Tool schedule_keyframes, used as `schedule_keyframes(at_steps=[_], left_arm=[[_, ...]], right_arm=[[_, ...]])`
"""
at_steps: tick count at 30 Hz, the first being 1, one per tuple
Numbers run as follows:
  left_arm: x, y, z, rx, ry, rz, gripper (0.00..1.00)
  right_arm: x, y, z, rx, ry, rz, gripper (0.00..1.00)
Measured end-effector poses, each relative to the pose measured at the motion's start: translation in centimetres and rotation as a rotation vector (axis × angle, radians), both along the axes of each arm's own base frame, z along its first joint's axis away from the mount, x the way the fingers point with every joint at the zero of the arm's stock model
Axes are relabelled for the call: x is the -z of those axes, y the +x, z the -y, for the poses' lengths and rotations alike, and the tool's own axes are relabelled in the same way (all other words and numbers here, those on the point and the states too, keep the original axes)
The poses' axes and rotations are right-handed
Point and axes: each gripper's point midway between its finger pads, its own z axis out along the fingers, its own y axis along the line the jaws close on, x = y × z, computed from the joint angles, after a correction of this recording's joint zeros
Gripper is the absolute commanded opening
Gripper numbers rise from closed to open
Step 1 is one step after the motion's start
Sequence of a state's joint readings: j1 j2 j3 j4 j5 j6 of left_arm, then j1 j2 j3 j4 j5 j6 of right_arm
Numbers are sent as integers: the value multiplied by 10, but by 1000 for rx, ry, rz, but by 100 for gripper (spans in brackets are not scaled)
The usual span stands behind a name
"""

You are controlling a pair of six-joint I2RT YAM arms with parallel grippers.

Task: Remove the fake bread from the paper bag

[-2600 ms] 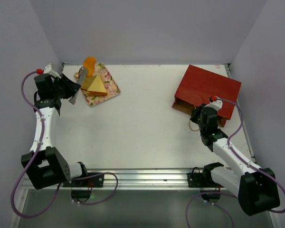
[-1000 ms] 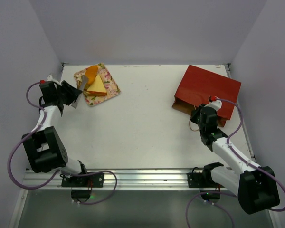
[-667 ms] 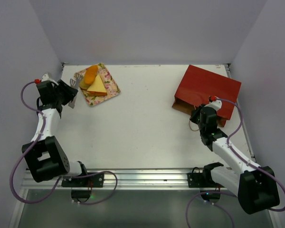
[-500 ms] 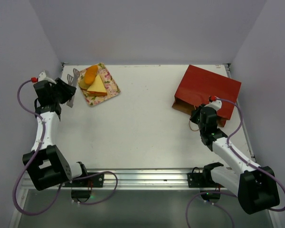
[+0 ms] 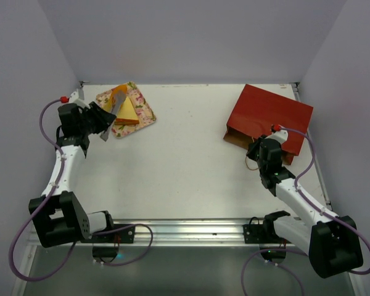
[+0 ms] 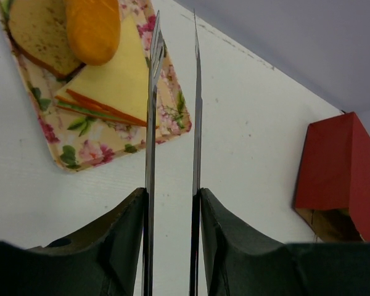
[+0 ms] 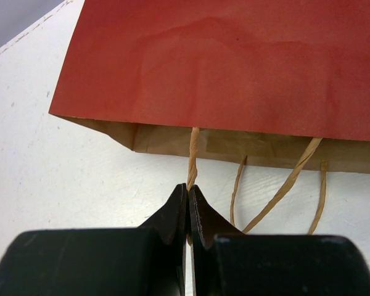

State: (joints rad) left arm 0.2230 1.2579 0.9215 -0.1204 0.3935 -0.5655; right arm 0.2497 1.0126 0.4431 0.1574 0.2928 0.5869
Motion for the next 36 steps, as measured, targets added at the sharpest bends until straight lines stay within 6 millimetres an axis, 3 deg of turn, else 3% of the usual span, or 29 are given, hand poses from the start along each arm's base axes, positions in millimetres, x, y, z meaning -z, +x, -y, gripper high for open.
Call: schedule_keyframes(at_steps=[5,9,14,23,29,36], left_arm=[[23,6,31,91,-18,-54,42],[43,9,35,101,-29,-105,42],[48,12,26,71,-25,-113,42],[54,18,-17,-53,-30,-119,42],[62,13,-19,-66,-28,-131,42],[58,12,-26,-103,-4,-126,42]], right_arm=[[0,0,0,0,0,0,0],[0,0,0,0,0,0,0],[0,0,0,0,0,0,0],[0,0,0,0,0,0,0],[0,0,0,0,0,0,0],[0,0,0,-3,2,-1,0]])
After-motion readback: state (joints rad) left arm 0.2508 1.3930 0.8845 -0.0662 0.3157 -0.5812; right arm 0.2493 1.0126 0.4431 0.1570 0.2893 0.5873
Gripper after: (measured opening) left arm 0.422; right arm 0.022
